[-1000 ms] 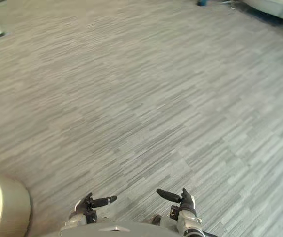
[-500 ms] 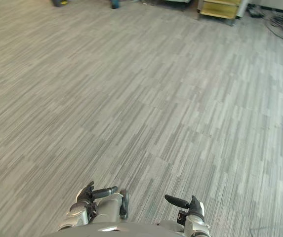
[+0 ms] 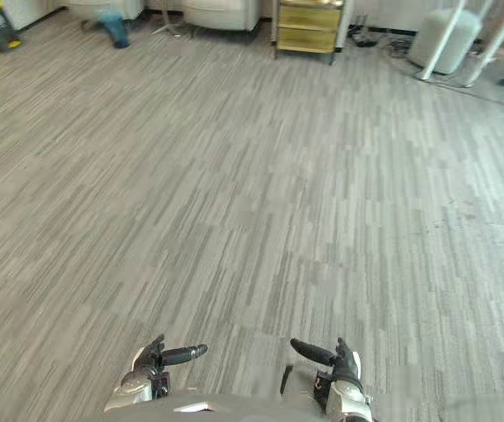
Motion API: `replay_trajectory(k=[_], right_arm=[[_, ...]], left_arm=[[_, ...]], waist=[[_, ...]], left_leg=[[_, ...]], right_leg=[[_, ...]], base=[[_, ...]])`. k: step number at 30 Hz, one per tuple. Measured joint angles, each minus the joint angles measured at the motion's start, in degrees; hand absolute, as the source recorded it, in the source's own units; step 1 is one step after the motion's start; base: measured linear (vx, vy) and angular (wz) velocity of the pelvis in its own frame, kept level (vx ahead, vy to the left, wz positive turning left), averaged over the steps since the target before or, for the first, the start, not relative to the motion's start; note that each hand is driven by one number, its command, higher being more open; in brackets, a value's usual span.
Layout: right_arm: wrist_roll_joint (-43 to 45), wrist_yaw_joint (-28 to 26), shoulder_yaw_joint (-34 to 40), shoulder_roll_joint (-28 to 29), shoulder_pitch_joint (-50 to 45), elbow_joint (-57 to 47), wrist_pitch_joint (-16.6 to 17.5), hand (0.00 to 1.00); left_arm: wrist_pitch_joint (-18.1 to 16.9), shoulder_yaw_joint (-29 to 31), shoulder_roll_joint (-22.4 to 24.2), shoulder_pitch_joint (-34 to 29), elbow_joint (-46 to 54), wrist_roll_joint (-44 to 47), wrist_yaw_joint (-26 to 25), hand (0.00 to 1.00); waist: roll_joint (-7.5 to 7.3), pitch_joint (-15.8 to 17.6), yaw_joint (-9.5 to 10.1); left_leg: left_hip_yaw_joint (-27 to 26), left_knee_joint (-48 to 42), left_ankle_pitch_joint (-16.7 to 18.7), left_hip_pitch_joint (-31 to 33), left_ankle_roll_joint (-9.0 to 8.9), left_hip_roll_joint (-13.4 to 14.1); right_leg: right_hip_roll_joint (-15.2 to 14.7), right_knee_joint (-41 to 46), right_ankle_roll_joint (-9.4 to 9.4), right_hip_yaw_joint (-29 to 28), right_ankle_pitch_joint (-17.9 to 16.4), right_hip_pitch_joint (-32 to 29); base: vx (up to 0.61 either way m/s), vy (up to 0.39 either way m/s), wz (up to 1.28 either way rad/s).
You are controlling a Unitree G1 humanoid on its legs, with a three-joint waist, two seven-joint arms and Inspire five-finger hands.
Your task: Pick up cushions and gather them together orderly.
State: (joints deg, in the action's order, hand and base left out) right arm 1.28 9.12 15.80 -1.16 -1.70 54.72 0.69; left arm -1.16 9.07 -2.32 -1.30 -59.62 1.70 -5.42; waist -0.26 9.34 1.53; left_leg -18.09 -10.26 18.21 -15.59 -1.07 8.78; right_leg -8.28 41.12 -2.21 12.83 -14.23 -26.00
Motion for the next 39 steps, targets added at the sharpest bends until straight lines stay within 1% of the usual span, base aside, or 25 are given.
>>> replay_trajectory(k=[1, 2, 5, 8, 11, 13, 16, 17, 19, 21, 22, 23, 24, 25, 26, 27, 28, 29, 30, 32, 34, 35, 37, 38, 39], right_arm=[[0.2, 0.0, 0.2, -0.5, 0.0, 0.1, 0.2, 1.00], [-0.2, -0.1, 1.0, -1.9, 1.8, 1.7, -0.1, 1.00], [-0.6, 0.2, 3.4, -2.4, 3.3, 4.4, -0.4, 1.00], [-0.1, 0.4, 3.0, -1.9, 0.5, 3.2, -1.3, 1.00], [0.1, 0.8, 1.3, -0.9, 0.1, 3.1, -1.4, 1.00], [1.1, 0.8, 0.4, -0.9, -0.6, 3.1, -1.5, 1.00], [1.3, 0.9, 1.0, -0.5, -0.4, 3.2, -1.6, 1.00], [1.3, 0.9, 1.0, -0.1, -0.4, 3.2, -1.6, 1.00], [1.3, 1.1, 0.8, 0.6, -0.5, 3.2, -1.6, 1.00], [1.3, 1.2, 0.5, 1.0, -0.4, 3.4, -1.6, 1.00], [1.2, 1.2, 0.5, 1.9, -0.2, 3.7, -1.6, 1.00], [1.1, 0.8, 0.7, 2.8, 0.0, 4.0, -1.9, 1.00], [1.1, 0.6, 1.1, 3.3, 0.2, 4.0, -1.7, 1.00], [1.0, 0.8, 1.1, 3.2, -0.7, 4.0, -1.6, 1.00], [1.0, 0.9, 1.0, 1.2, -2.0, 5.0, -1.3, 1.00], [0.9, 0.7, 1.0, 0.6, -2.0, 6.0, -1.0, 1.00], [0.9, 0.6, 1.0, 1.0, -1.6, 6.5, -0.9, 1.00], [0.9, 0.3, 0.9, 0.8, -1.3, 6.5, -0.9, 1.00], [0.8, 0.1, 0.9, 0.7, -1.4, 5.9, -0.8, 1.00], [1.3, -0.4, 1.1, 0.8, -1.0, 3.9, -0.4, 1.00], [1.0, -0.4, 0.9, 0.3, -0.2, 3.3, 0.3, 1.00], [1.0, -0.4, 1.0, 0.3, 0.1, 3.1, 0.6, 1.00], [1.1, -0.5, 1.1, 0.8, 0.5, 2.3, 0.6, 1.00], [0.9, -0.5, 1.0, 0.6, 0.7, 2.6, 0.5, 1.00], [0.3, -0.6, 1.1, 0.2, 1.1, 2.9, 0.4, 1.00]], left_arm=[[0.0, -1.1, -0.6, 0.1, -0.8, -0.1, 0.4, 1.00], [0.0, -1.7, 0.2, 1.0, -2.1, -0.1, 0.7, 1.00], [-0.1, -1.0, 1.3, 1.9, -2.5, -0.4, 0.8, 1.00], [-0.5, 2.7, 3.5, 1.9, 0.9, -1.3, 0.6, 1.00], [-1.2, 3.2, 3.7, 1.4, 3.6, -1.4, 0.4, 1.00], [-2.2, 3.0, 3.9, 0.6, 6.2, -1.3, 0.5, 1.00], [-2.5, 3.2, 4.1, 0.4, 6.6, -1.3, 0.6, 1.00], [-2.3, 3.5, 4.0, 0.5, 6.7, -1.3, 0.8, 1.00], [-2.0, 4.3, 3.8, 0.6, 6.9, -1.3, 0.7, 1.00], [-1.9, 5.2, 3.5, 0.5, 6.3, -1.3, 0.6, 1.00], [-1.8, 5.3, 2.1, 1.4, 5.4, -1.3, 0.7, 1.00], [-1.6, 6.0, 1.4, 1.5, 5.2, -1.7, 0.8, 1.00], [-1.3, 8.2, 0.7, 1.4, 5.5, -0.8, 0.8, 1.00], [-1.3, 7.5, 0.3, 1.3, 5.1, -1.1, 0.8, 1.00], [-1.5, 5.4, 0.3, 0.3, 4.2, -1.4, 0.4, 1.00], [-1.6, 4.4, 0.1, -0.8, 3.7, -1.3, 0.5, 1.00], [-1.0, 3.2, -2.0, 0.5, 1.6, -1.4, 0.8, 1.00], [-0.8, 2.1, -2.6, 0.9, 0.6, -1.7, 0.8, 1.00], [-0.4, 1.5, -2.3, 1.0, -0.4, -1.7, 0.6, 1.00], [-0.2, 0.2, -1.6, 0.5, -0.4, -2.0, 0.5, 1.00], [0.0, -0.1, -0.6, 0.7, -0.6, -2.2, 0.6, 1.00], [-0.1, -1.2, -0.5, 0.9, -0.6, -2.2, 0.7, 1.00], [-0.1, -1.3, -0.5, 0.9, -0.6, -2.2, 0.7, 1.00], [0.0, -1.2, -0.4, 0.4, -0.9, -2.3, 0.7, 1.00], [-0.2, -0.4, 0.4, 0.5, -1.1, -2.2, 0.7, 1.00]], waist=[[-0.13, 0.2, -0.53], [1.89, 0.5, -0.15], [2.52, 1.2, -0.26], [3.77, 1.8, -0.46], [3.83, 2.0, 0.40], [3.48, 1.9, 1.12], [3.24, 2.0, 1.67], [2.79, 2.3, 2.00], [1.78, 2.4, 3.21], [0.86, 1.7, 4.24], [-0.84, 1.7, 3.85], [-1.85, 2.3, 3.92], [-1.77, 1.9, 4.88], [-2.85, 0.7, 4.61], [-1.64, -0.8, 4.24], [-1.17, -1.7, 4.17], [-4.05, -1.3, 3.15], [-4.30, -1.2, 2.38], [-3.52, -0.6, 1.86], [-1.86, 0.5, 1.20], [-0.75, 1.2, 0.56], [-0.43, 1.5, 0.57], [-0.53, 1.8, 0.06], [-0.50, 1.8, -0.40], [1.22, 1.8, 0.64]], left_leg=[[0.5, 0.8, 0.1, -1.7, -0.19, 0.4], [2.9, 0.9, -1.2, -2.0, -0.67, 1.7], [7.6, -1.4, -6.0, -0.2, -1.68, 0.5], [12.3, -38.8, -15.2, 14.7, -3.13, 7.2], [7.1, -51.1, -12.3, 23.3, -3.05, 10.4], [0.9, -45.6, -9.5, 28.9, -2.03, 9.8], [-5.3, -21.3, -8.7, 30.9, -1.88, 6.3], [-5.6, -9.6, -11.3, 30.9, -2.17, 3.7], [-4.6, -2.5, -17.9, 31.1, -1.98, 1.0], [-4.3, -1.2, -25.1, 30.4, 1.39, -0.8], [-3.8, -2.2, -23.7, 30.1, 2.88, -2.2], [-3.2, -9.5, -20.7, 31.9, 6.14, -1.1], [-3.2, -22.2, -16.2, 37.0, 6.74, 0.6], [-3.0, -21.4, -14.5, 37.5, 5.09, -1.5], [-1.7, -16.0, -17.1, 35.2, 8.18, -3.2], [-1.3, -14.1, -11.5, 31.8, 4.24, -3.5], [-1.3, -11.3, -9.6, 27.8, 4.36, -7.7], [-1.2, -10.2, -9.5, 25.6, 4.17, -8.6], [-0.9, -7.7, -8.6, 21.1, 4.04, -9.1], [-0.8, -3.3, -8.2, 14.4, 3.78, -9.1], [0.0, 0.1, -8.2, 9.3, 3.74, -8.8], [0.7, 1.7, -8.2, 6.8, 3.72, -8.1], [2.9, 3.7, -6.7, 3.5, 1.23, -6.8], [4.7, 4.2, -5.8, 1.7, -0.24, -5.9], [4.9, 4.0, -6.0, 1.6, -0.79, -3.8]], right_leg=[[1.3, -6.3, 2.42, -1.7, 7.8, -0.2], [3.8, -6.7, 4.19, -1.1, 6.7, 1.1], [4.6, -6.2, 6.65, -1.6, 4.1, 3.2], [7.2, -14.9, 6.95, 1.7, 0.9, 16.1], [8.7, -21.3, 7.28, 2.0, 0.6, 24.3], [8.7, -27.6, 5.87, 2.3, 0.9, 30.4], [8.3, -32.6, 4.54, 2.6, 1.0, 35.7], [7.7, -34.1, 3.53, 2.5, 0.5, 38.4], [6.6, -35.5, 1.49, 1.3, -0.7, 40.8], [5.4, -36.5, 0.62, -0.4, -1.0, 41.8], [3.5, -36.7, -0.83, -0.8, -0.1, 42.2], [3.3, -36.5, -2.73, -2.9, 3.0, 43.4], [4.3, -33.9, -3.61, -5.4, 5.8, 44.2], [3.4, -31.3, -3.72, -5.7, 5.7, 43.7], [3.4, -21.7, -4.04, -6.1, 5.7, 41.4], [3.0, -12.3, -4.78, -6.5, 6.1, 38.5], [-1.8, 5.6, -8.22, -7.4, 8.8, 31.4], [-3.5, 13.0, -7.44, -7.1, 8.4, 27.3], [-4.8, 19.1, -3.57, -5.5, 6.0, 22.2], [-4.6, 18.8, -1.33, -2.9, 2.8, 16.7], [-3.6, 11.4, 0.98, 0.6, -0.3, 12.1], [-1.7, -0.1, 0.94, 2.3, 0.0, 9.7], [1.5, -17.8, 0.92, 0.5, 7.5, 8.1], [3.4, -20.0, 4.09, -0.4, 13.4, 9.7], [5.1, -19.8, 5.12, -0.2, 12.5, 10.8]], base=[[0.54, -0.383, -0.14], [0.45, -0.323, -0.14], [0.44, -0.326, 0.00], [0.41, -0.314, 0.43], [0.33, -0.173, 0.09], [0.28, -0.114, 0.14], [0.39, -0.016, 0.04], [0.47, 0.055, -0.07], [0.55, 0.086, -0.38], [0.59, 0.091, -0.27], [0.58, 0.079, 0.24], [0.66, 0.117, 0.26], [0.53, 0.133, 0.27], [0.50, 0.217, 0.31], [0.39, 0.234, 0.27], [0.47, 0.281, 0.31], [0.47, 0.200, 0.27], [0.56, 0.143, 0.31], [0.58, 0.066, 0.03], [0.50, 0.020, -0.03], [0.51, -0.074, 0.23], [0.61, -0.205, 0.52], [0.64, -0.297, 0.73], [0.58, -0.315, 0.47], [0.55, -0.356, 0.22]])
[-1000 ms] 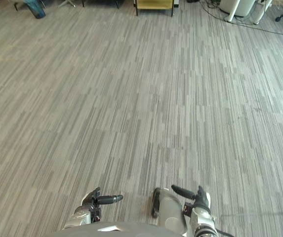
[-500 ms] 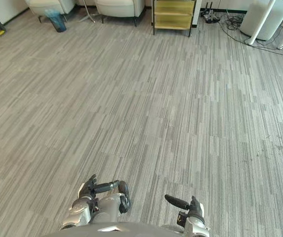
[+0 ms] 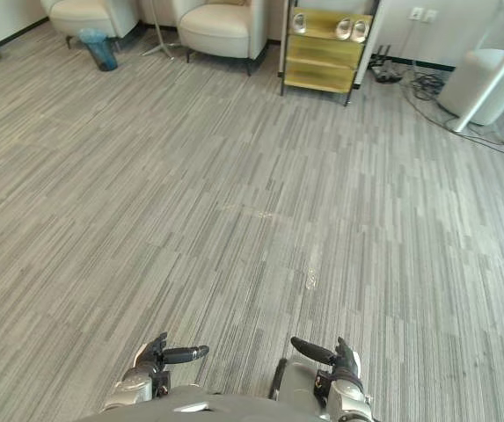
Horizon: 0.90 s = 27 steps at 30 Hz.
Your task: Pick up cushions and gather them together orderly.
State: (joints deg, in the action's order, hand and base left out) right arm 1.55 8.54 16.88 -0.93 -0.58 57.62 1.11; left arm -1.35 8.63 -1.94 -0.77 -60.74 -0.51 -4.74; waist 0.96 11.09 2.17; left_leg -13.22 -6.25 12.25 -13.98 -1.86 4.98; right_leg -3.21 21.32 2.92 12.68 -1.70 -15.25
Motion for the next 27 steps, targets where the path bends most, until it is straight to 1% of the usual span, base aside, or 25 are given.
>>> replay_trajectory(k=[1, 2, 3, 4, 5, 6, 7, 8, 9, 11, 12, 14, 15, 16, 17, 18, 19, 20, 21, 22, 23, 24, 25, 26, 27], right_arm=[[-0.4, 0.2, 0.2, 0.0, 0.0, -0.2, 0.3, 1.00], [-0.5, 0.1, 0.9, 0.0, -0.1, -0.1, 0.0, 1.00], [-0.2, 0.0, 1.6, 0.0, -0.2, 0.1, -0.5, 1.00], [-0.2, 0.2, 2.3, 0.1, -0.5, 0.1, -0.6, 1.00], [-0.3, 0.3, 2.1, 0.4, -1.3, -0.7, -0.6, 1.00], [-0.3, 0.3, 2.0, 0.4, -1.6, -0.8, -0.5, 1.00], [-0.2, 0.3, 1.8, 0.1, -1.8, -0.7, -0.6, 1.00], [0.0, 0.4, 1.4, 0.2, -2.4, -0.7, -0.6, 1.00], [0.6, 0.7, 0.9, 0.3, -2.7, -0.7, -0.6, 1.00], [1.0, 0.7, 0.7, 0.6, -3.0, -0.7, -0.8, 1.00], [1.1, 0.8, 0.5, 0.6, -3.0, -0.7, -1.0, 1.00], [1.4, 0.8, 0.4, 0.9, -2.9, -1.2, -1.1, 1.00], [1.4, 0.8, 0.3, 0.9, -3.1, -1.6, -1.1, 1.00], [1.4, 0.8, -0.2, 0.6, -3.4, -1.8, -1.1, 1.00], [1.4, 0.8, -0.3, 0.4, -3.6, -1.8, -1.1, 1.00], [1.4, 0.8, -0.3, 0.7, -3.8, -1.5, -1.2, 1.00], [1.4, 0.9, -0.3, 1.4, -4.2, -1.7, -1.1, 1.00], [1.3, 0.8, -0.3, 2.1, -4.9, -1.7, -1.2, 1.00], [1.2, 0.7, -0.3, 2.5, -5.3, -1.7, -1.4, 1.00], [1.0, 0.5, -0.3, 2.5, -5.3, -1.7, -1.4, 1.00], [0.7, 0.4, -0.3, 2.5, -5.3, -1.8, -1.5, 1.00], [0.6, 0.1, -0.3, 1.9, -5.5, -1.8, -1.5, 1.00], [0.7, 0.1, -0.1, 1.7, -5.2, -1.9, -1.5, 1.00], [0.7, 0.1, -0.1, 1.7, -5.2, -1.9, -1.4, 1.00], [0.7, 0.0, -0.1, 1.6, -5.1, -2.1, -1.3, 1.00]], left_arm=[[0.0, 1.2, 0.4, 0.2, 0.2, -0.2, 0.3, 1.00], [-0.1, 1.4, 1.2, 0.0, 0.3, -0.2, 0.3, 1.00], [0.0, 1.3, 1.3, -0.1, 0.2, -0.4, 0.1, 1.00], [0.0, 1.4, 1.4, -0.2, 0.3, -0.8, 0.1, 1.00], [0.1, 1.9, 1.3, 0.0, 1.0, -1.9, 0.4, 1.00], [0.0, 2.4, 1.4, 0.0, 1.8, -2.0, 0.4, 1.00], [0.1, 4.0, 1.8, -0.1, 2.9, -2.4, 0.4, 1.00], [0.2, 4.1, 1.7, 0.0, 3.4, -2.2, 0.2, 1.00], [0.1, 3.7, 1.5, 0.2, 4.1, -2.3, 0.2, 1.00], [0.1, 3.7, 1.6, -0.2, 5.7, -2.3, 0.2, 1.00], [0.0, 3.7, 1.7, -0.1, 5.8, -2.3, 0.1, 1.00], [0.0, 3.7, 1.8, 0.1, 5.9, -2.3, 0.1, 1.00], [0.0, 3.7, 1.9, 0.0, 5.9, -2.2, 0.1, 1.00], [0.0, 3.7, 2.2, -0.1, 5.7, -2.1, 0.0, 1.00], [-0.1, 3.7, 2.3, -0.2, 5.5, -1.7, 0.0, 1.00], [0.0, 3.9, 1.9, -0.2, 5.4, -1.3, 0.0, 1.00], [-0.1, 3.7, 1.4, -0.2, 5.4, -1.3, 0.1, 1.00], [-0.3, 3.7, 0.9, -0.1, 5.4, -1.3, 0.1, 1.00], [-0.5, 3.7, 0.6, -0.2, 5.3, -1.3, 0.2, 1.00], [-0.4, 3.7, 0.5, -0.3, 5.0, -1.3, 0.2, 1.00], [-0.4, 3.7, 0.3, -0.6, 4.2, -1.3, 0.2, 1.00], [-0.4, 3.5, -0.1, -0.7, 3.3, -1.3, 0.2, 1.00], [-0.2, 3.1, -0.4, -0.7, 3.0, -1.3, 0.2, 1.00], [-0.1, 2.9, -0.4, -0.8, 3.0, -1.3, 0.2, 1.00], [0.3, 2.8, -0.5, -0.9, 2.9, -1.3, 0.1, 1.00]], waist=[[0.06, 0.2, 0.51], [0.34, 0.2, 0.35], [0.65, 0.1, 0.32], [0.77, 0.0, 0.06], [0.77, 0.0, -0.69], [0.94, 0.0, -0.73], [1.34, 0.2, -0.34], [1.20, 0.3, 0.28], [0.62, 0.3, 0.55], [0.22, 0.3, 0.95], [0.23, 0.3, 1.09], [0.10, 0.4, 1.32], [0.17, 0.3, 1.44], [0.57, 0.1, 1.52], [1.00, -0.2, 1.94], [0.56, -0.7, 2.39], [-1.13, -1.5, 2.16], [-2.28, -2.1, 2.29], [-2.84, -2.4, 2.48], [-2.83, -2.4, 2.54], [-2.85, -2.4, 2.59], [-3.05, -2.5, 2.35], [-2.98, -2.4, 2.04], [-2.81, -2.3, 1.94], [-2.99, -2.4, 1.88]], left_leg=[[0.0, -0.5, -1.1, -0.1, -0.57, 0.2], [0.4, -1.8, -1.5, -0.7, -1.16, 0.6], [0.9, -3.4, -1.5, -0.8, -1.17, 1.3], [2.0, -7.2, -1.5, -0.2, -1.17, 2.3], [4.2, -20.4, -1.7, 5.5, -1.52, 4.5], [4.9, -29.0, -3.4, 9.5, -1.65, 6.2], [5.2, -42.2, -3.4, 15.4, -1.84, 9.6], [4.1, -50.2, -2.6, 20.3, -2.13, 11.8], [3.2, -51.0, -1.5, 22.7, -2.05, 11.8], [0.1, -46.5, 0.3, 25.2, -1.99, 11.8], [-1.9, -39.9, 1.0, 26.3, -1.73, 11.1], [-1.5, -26.1, 0.3, 27.1, -1.86, 7.8], [-0.2, -18.5, -2.0, 27.1, -1.88, 5.8], [1.3, -13.1, -5.6, 27.0, -1.57, 4.4], [2.4, -11.8, -10.2, 26.8, -1.32, 3.9], [2.6, -12.5, -12.1, 26.2, -1.03, 3.2], [1.9, -11.9, -11.0, 25.7, -0.35, 2.0], [0.9, -11.9, -10.0, 25.3, -0.20, 1.3], [-0.6, -12.5, -8.1, 24.1, 0.08, 0.9], [-1.6, -12.8, -7.1, 22.9, 0.32, 0.8], [-3.1, -12.7, -5.9, 20.6, 0.84, 0.4], [-4.0, -12.1, -4.1, 17.9, 1.15, -0.5], [-4.3, -11.9, -2.7, 16.3, 1.41, -0.9], [-4.3, -11.9, -2.4, 15.8, 1.54, -1.0], [-4.3, -10.9, -1.6, 13.4, 1.64, -1.2]], right_leg=[[-0.1, 2.3, 0.43, 0.0, -2.6, -0.4], [-0.2, 4.9, 1.04, 0.7, -5.8, 0.1], [-0.1, 5.6, 1.33, 1.4, -7.4, 1.0], [0.1, 5.3, 1.63, 2.4, -8.9, 2.8], [0.4, 3.5, 1.55, 4.5, -10.5, 6.2], [1.1, 2.2, 1.70, 5.2, -10.9, 7.9], [2.7, -0.5, 1.93, 6.1, -11.1, 11.5], [3.8, -3.9, 1.94, 6.5, -11.1, 15.8], [3.8, -6.0, 1.93, 6.7, -11.1, 18.4], [3.8, -8.7, 1.51, 6.6, -11.0, 22.0], [3.7, -10.1, 0.97, 6.0, -11.1, 24.1], [2.8, -10.8, -0.41, 5.0, -11.7, 25.7], [2.3, -10.8, -1.42, 4.1, -12.4, 26.4], [2.3, -10.8, -2.42, 3.0, -13.2, 26.9], [2.5, -10.7, -3.12, 1.8, -13.9, 27.4], [1.9, -10.5, -4.03, -0.1, -14.9, 28.0], [0.1, -10.0, -4.37, -1.0, -15.0, 27.8], [-1.1, -8.6, -4.68, -2.1, -15.2, 27.1], [-2.3, -4.8, -4.72, -3.9, -15.2, 25.9], [-3.1, -1.4, -4.79, -5.1, -15.3, 24.9], [-4.1, 6.0, -4.99, -6.6, -15.2, 22.7], [-6.0, 17.8, -8.26, -7.5, -13.0, 18.0], [-7.6, 26.8, -9.91, -7.9, -10.2, 14.0], [-7.9, 29.1, -10.31, -8.0, -10.0, 12.9], [-9.2, 34.0, -9.35, -6.9, -10.8, 9.9]], base=[[0.53, -0.353, 0.05], [0.40, -0.301, 0.19], [0.41, -0.278, 0.31], [0.54, -0.411, 0.62], [0.51, -0.408, 0.69], [0.44, -0.365, 0.65], [0.33, -0.236, 0.29], [0.38, -0.237, 0.18], [0.30, -0.171, 0.08], [0.31, -0.104, -0.06], [0.39, -0.020, -0.24], [0.29, 0.055, -0.32], [0.33, 0.153, -0.40], [0.26, 0.133, -0.49], [0.36, 0.188, -0.60], [0.32, 0.124, -0.47], [0.39, 0.154, -0.39], [0.43, 0.161, -0.34], [0.34, 0.155, -0.44], [0.45, 0.229, -0.55], [0.30, 0.166, -0.54], [0.35, 0.178, -0.45], [0.22, 0.084, -0.24], [0.29, 0.063, -0.04], [0.23, 0.010, 0.05]])
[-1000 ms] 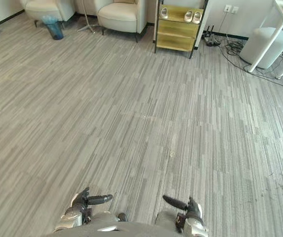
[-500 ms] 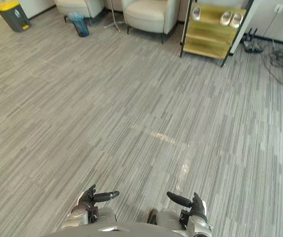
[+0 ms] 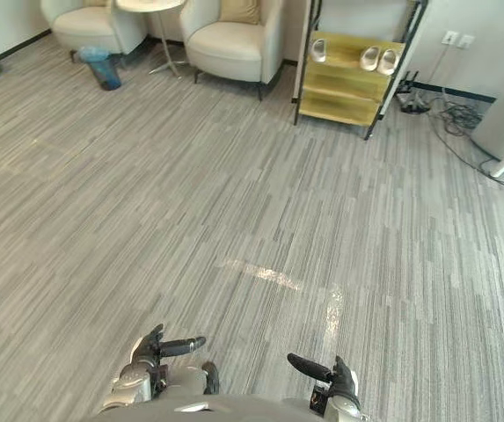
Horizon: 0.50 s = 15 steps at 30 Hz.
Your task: Pick up cushions and gather them together orderly.
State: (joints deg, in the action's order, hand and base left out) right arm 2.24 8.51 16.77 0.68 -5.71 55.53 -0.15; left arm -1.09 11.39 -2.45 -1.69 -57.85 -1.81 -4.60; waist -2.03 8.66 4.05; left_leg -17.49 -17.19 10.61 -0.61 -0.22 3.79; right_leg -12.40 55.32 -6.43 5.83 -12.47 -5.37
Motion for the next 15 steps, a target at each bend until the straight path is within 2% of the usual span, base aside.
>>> replay_trajectory(k=[1, 2, 4, 5, 6, 7, 8, 10, 11, 12, 14, 15], right_arm=[[0.0, -0.1, 0.0, 0.0, 0.0, 0.0, 0.1, 1.00], [0.0, -0.3, 0.0, -0.2, 0.0, -0.1, 0.4, 1.00], [-0.3, -0.7, 0.0, -0.4, 0.4, -0.1, 0.8, 1.00], [-0.7, -0.7, 0.1, -0.6, 1.0, 0.5, 0.8, 1.00], [-1.0, -0.7, 0.0, -0.4, 1.0, 0.7, 0.8, 1.00], [-1.2, -0.8, 0.6, -1.3, 1.5, 1.9, 0.7, 1.00], [-1.2, -0.6, 1.1, -2.4, 1.6, 2.8, 0.8, 1.00], [-0.9, -0.4, 3.0, -2.9, 1.8, 3.4, 0.7, 1.00], [-0.9, -0.3, 3.7, -3.0, 2.0, 3.7, 0.7, 1.00], [-0.9, -0.1, 4.4, -2.9, 2.1, 4.1, 0.6, 1.00], [-0.9, 0.3, 4.5, -2.8, 1.6, 4.1, 0.6, 1.00], [-0.9, 0.4, 4.4, -2.5, 1.5, 4.0, 0.6, 1.00]], left_arm=[[0.0, 0.0, 0.0, -0.1, -0.1, 0.0, 0.0, 1.00], [0.0, -0.5, 0.0, -0.3, -0.1, 0.0, 0.0, 1.00], [0.0, -1.2, 0.1, -0.2, -0.4, 0.1, 0.0, 1.00], [0.0, -1.2, 0.1, -0.3, -1.2, 0.1, -0.1, 1.00], [0.0, -1.2, -0.1, -0.4, -1.3, 0.1, -0.1, 1.00], [-0.1, -1.6, 0.2, -0.1, -2.8, 0.2, -0.1, 1.00], [-0.1, -1.5, 1.5, -0.3, -3.5, 0.0, 0.0, 1.00], [-0.1, -1.4, 2.4, -0.3, -4.2, 0.0, 0.2, 1.00], [0.0, -1.4, 2.6, -0.2, -4.3, 0.1, 0.1, 1.00], [0.0, -0.9, 2.7, -0.2, -4.3, 0.1, 0.1, 1.00], [-0.1, -0.8, 2.6, 0.1, -3.8, 0.1, 0.2, 1.00], [-0.1, 0.0, 2.4, 0.2, -3.2, 0.1, 0.2, 1.00]], waist=[[-0.04, -0.1, -0.05], [0.21, -0.3, -0.22], [0.70, -0.3, -0.49], [0.92, -0.5, -0.75], [0.47, -0.8, -0.74], [2.06, -1.4, -0.93], [3.63, -2.3, -0.92], [5.17, -2.7, -0.97], [5.48, -2.5, -1.16], [5.56, -2.3, -1.37], [4.97, -1.8, -1.44], [4.21, -1.3, -1.38]], left_leg=[[0.1, 1.1, 0.1, -1.7, -0.13, 0.0], [0.4, 3.0, -0.2, -3.9, -0.66, 0.4], [0.7, 5.5, -0.7, -6.0, -1.82, 1.4], [0.4, 7.2, -0.9, -7.1, -3.54, 2.1], [0.3, 7.7, -0.8, -7.5, -4.26, 1.8], [0.9, 9.7, -1.2, -8.6, -4.80, 3.3], [1.2, 11.1, -1.6, -8.6, -4.44, 4.5], [1.2, 12.6, -2.5, -9.4, -4.71, 5.5], [1.3, 12.9, -3.1, -10.0, -4.86, 5.8], [1.6, 12.3, -4.0, -10.7, -5.14, 6.2], [3.0, 5.1, -4.2, -8.8, -5.29, 6.9], [3.5, -0.6, -4.1, -6.4, -5.36, 7.4]], right_leg=[[-0.5, 0.3, 0.79, 1.3, -0.7, -0.9], [-0.8, -2.7, 2.44, 4.0, -2.1, -2.2], [-0.8, -10.4, 3.37, 7.7, -2.7, -4.6], [-0.1, -22.4, 3.12, 10.2, -0.7, -4.8], [0.5, -27.5, 3.76, 10.1, 1.8, -4.5], [3.0, -29.3, 5.61, 10.3, 2.6, -3.4], [5.0, -31.1, 6.11, 10.3, 2.7, -3.5], [6.6, -32.3, 6.66, 10.4, 2.4, -3.0], [7.1, -33.0, 6.75, 10.5, 2.3, -2.2], [7.6, -34.5, 6.85, 11.0, 2.2, -0.2], [7.5, -37.4, 6.99, 12.0, 2.0, 3.4], [7.3, -38.7, 7.01, 12.4, 2.0, 4.8]], base=[[0.27, -0.024, 0.14], [0.28, -0.110, 0.17], [0.34, -0.218, 0.12], [0.27, -0.221, 0.00], [0.29, -0.236, -0.14], [0.31, -0.250, -0.25], [0.31, -0.248, -0.28], [0.25, -0.218, -0.20], [0.23, -0.229, -0.08], [0.19, -0.207, 0.13], [0.17, -0.171, 0.27], [0.12, -0.112, 0.28]])
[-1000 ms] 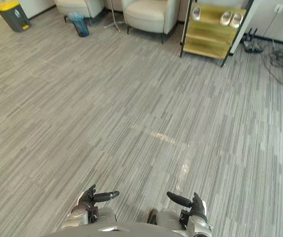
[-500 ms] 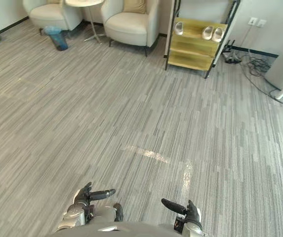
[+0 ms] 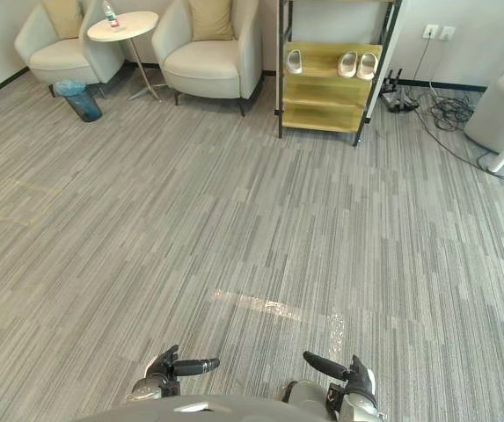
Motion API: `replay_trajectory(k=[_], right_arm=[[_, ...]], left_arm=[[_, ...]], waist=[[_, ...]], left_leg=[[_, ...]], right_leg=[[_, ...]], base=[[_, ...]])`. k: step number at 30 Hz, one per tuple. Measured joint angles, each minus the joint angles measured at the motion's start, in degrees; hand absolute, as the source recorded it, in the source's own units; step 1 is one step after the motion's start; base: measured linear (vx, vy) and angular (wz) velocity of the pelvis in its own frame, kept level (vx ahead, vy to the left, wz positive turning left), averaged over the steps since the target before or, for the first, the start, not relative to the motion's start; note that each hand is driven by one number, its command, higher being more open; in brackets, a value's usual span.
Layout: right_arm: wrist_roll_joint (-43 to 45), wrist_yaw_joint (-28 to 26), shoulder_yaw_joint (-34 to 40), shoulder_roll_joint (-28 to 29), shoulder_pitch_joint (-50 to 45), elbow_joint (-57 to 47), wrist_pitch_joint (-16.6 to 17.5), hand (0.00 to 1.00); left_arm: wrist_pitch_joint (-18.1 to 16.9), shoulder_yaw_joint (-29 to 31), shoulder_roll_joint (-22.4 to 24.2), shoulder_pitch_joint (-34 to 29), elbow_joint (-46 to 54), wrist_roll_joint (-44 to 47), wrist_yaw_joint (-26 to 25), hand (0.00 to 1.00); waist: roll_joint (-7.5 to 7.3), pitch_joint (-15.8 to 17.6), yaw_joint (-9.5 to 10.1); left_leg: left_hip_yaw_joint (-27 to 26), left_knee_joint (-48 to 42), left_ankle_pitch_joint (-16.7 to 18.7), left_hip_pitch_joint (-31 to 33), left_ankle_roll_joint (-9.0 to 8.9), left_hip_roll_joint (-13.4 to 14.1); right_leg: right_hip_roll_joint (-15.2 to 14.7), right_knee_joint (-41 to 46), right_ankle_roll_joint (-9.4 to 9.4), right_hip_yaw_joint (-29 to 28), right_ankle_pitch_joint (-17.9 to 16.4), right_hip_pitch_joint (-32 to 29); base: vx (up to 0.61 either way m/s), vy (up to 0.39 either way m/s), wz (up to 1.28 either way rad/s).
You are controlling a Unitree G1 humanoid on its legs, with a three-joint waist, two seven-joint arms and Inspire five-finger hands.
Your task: Pick up cushions and gather them together orderly.
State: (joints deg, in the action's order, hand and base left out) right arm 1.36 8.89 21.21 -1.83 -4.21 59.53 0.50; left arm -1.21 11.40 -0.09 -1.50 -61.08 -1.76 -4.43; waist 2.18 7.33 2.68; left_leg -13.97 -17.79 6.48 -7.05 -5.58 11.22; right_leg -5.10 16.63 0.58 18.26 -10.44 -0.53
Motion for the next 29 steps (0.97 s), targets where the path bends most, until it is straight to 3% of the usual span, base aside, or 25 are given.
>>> replay_trajectory(k=[1, 3, 4, 6, 7, 8, 9, 11, 12, 15, 18, 29], right_arm=[[0.2, 0.1, -0.3, 0.7, -0.2, -0.3, 0.0, 1.00], [0.7, 0.2, -1.0, 0.7, -0.2, -0.4, -0.2, 1.00], [1.0, 0.2, -1.6, 0.9, -0.2, -0.5, -0.2, 1.00], [0.9, 0.1, -2.3, 0.9, -0.2, -0.8, -0.3, 1.00], [0.9, 0.2, -2.2, 0.9, -0.2, -1.2, -0.3, 1.00], [0.9, 0.2, -2.1, 0.4, -0.5, -1.3, -0.4, 1.00], [0.9, 0.3, -2.7, 1.0, -0.7, -1.3, -0.5, 1.00], [0.8, 0.3, -2.7, 1.8, -1.0, -1.3, -0.5, 1.00], [0.6, 0.2, -3.0, 2.2, -1.1, -1.4, -0.5, 1.00], [-0.4, 0.1, -3.4, 2.2, -1.2, -1.4, -0.5, 1.00], [-0.6, 0.1, -3.1, 1.9, -1.3, -1.4, -0.5, 1.00], [-1.2, 0.2, -2.0, 1.0, -1.4, 0.2, -0.4, 1.00]], left_arm=[[0.0, 1.4, -0.1, -0.3, 1.4, 0.0, -0.3, 1.00], [0.0, 2.6, 0.2, -0.5, 2.4, 0.1, -0.4, 1.00], [0.0, 2.8, 0.5, -0.4, 2.5, 0.0, -0.4, 1.00], [0.0, 2.4, 0.4, -0.4, 2.7, -0.1, -0.1, 1.00], [0.0, 2.4, 0.5, -0.3, 2.7, -0.1, -0.1, 1.00], [0.0, 2.6, 0.8, -0.4, 2.6, 0.2, -0.2, 1.00], [-0.1, 2.3, -0.2, -0.2, 2.4, -0.1, -0.2, 1.00], [-0.1, 2.3, -0.7, -0.2, 2.4, -0.1, -0.2, 1.00], [0.1, 2.3, -1.2, -0.4, 2.1, -0.3, -0.2, 1.00], [0.0, 1.9, -1.2, -0.5, 1.8, -1.3, -0.2, 1.00], [0.0, -0.1, -1.1, -0.5, 1.2, -1.6, -0.1, 1.00], [0.0, -4.3, -1.3, -0.4, -0.1, -3.3, 0.0, 1.00]], waist=[[-0.90, 0.7, 0.23], [-0.31, 0.9, 0.46], [-0.11, 0.9, 0.52], [-0.29, 1.0, 0.57], [-0.12, 1.1, 0.56], [0.76, 1.0, 0.67], [-1.07, 0.2, 0.57], [-1.69, 0.2, 0.71], [-2.69, -0.2, 0.67], [-2.81, -0.5, 0.68], [-1.94, -0.8, 0.54], [-1.65, -1.8, 0.43]], left_leg=[[0.5, -12.1, -0.1, 5.5, 0.14, 1.8], [0.5, -20.0, 3.0, 9.6, 0.69, 3.8], [0.1, -18.1, 6.2, 11.2, 0.58, 3.2], [0.8, -10.4, 6.7, 11.9, 0.50, 0.8], [2.5, -4.4, 4.7, 12.3, 1.01, -1.0], [4.9, -0.7, 0.3, 12.3, 0.50, -2.3], [4.3, 0.6, 0.3, 11.2, 0.86, -3.7], [3.4, 1.4, 0.3, 10.7, 1.22, -4.3], [2.5, 2.9, 0.2, 9.8, 1.54, -5.2], [1.3, 6.0, -0.4, 7.7, 2.17, -6.3], [0.6, 9.1, -1.4, 5.4, 2.04, -7.1], [1.1, 16.7, -4.4, 1.2, 1.31, -6.4]], right_leg=[[0.1, -1.9, 0.13, 0.5, 0.0, 2.0], [0.7, -2.9, 0.56, 0.6, -0.3, 3.9], [0.7, -3.8, 0.44, 0.3, -0.3, 5.4], [0.1, -3.7, -0.17, -1.0, -0.4, 5.7], [-0.1, -3.1, -1.20, -1.9, -0.8, 5.6], [0.6, -2.7, -2.26, -3.0, -1.3, 5.3], [-0.7, -3.6, -3.31, -4.1, -1.4, 5.5], [-1.3, -4.0, -3.54, -4.7, -1.3, 5.6], [-2.0, -4.5, -3.59, -5.3, -1.3, 5.6], [-2.7, -5.6, -3.88, -6.2, -1.1, 6.1], [-2.6, -7.1, -4.42, -6.6, -0.8, 7.4], [-0.5, -9.9, -3.66, -7.3, -0.2, 9.5]], base=[[0.11, -0.111, 0.21], [0.09, -0.025, 0.01], [0.12, 0.081, -0.19], [0.12, 0.156, -0.34], [0.11, 0.206, -0.42], [0.20, 0.251, -0.32], [0.16, 0.148, -0.23], [0.12, 0.081, -0.15], [0.09, 0.062, -0.18], [0.11, 0.063, -0.18], [0.07, -0.004, -0.09], [0.04, -0.051, 0.00]])
